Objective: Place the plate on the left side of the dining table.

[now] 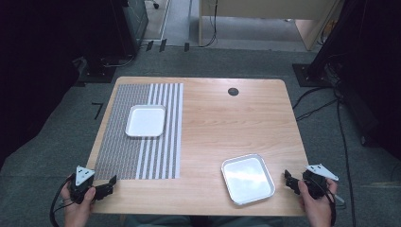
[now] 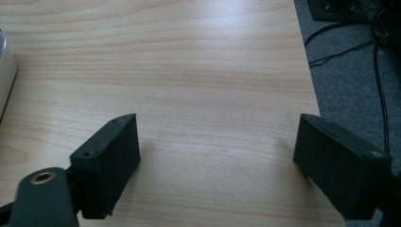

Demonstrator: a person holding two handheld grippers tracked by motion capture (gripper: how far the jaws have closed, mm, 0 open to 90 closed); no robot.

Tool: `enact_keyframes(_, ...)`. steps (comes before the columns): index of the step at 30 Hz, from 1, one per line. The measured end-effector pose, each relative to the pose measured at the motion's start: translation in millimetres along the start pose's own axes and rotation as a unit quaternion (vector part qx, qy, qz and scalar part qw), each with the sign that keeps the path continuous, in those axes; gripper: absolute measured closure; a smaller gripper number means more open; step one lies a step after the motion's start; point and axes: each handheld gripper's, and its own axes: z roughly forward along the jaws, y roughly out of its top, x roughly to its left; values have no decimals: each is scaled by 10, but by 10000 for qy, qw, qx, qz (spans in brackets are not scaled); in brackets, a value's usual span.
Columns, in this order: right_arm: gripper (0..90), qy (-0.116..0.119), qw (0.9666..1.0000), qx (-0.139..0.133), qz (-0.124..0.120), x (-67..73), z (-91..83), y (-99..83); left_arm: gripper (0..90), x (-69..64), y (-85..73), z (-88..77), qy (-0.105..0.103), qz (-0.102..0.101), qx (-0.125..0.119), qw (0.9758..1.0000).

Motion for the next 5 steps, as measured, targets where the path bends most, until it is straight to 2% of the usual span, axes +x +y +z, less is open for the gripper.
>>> enact_keyframes(5,147,1,10000,-2,-3,-1,0,0,83,1,-2,-1,-3,2,-5,10000)
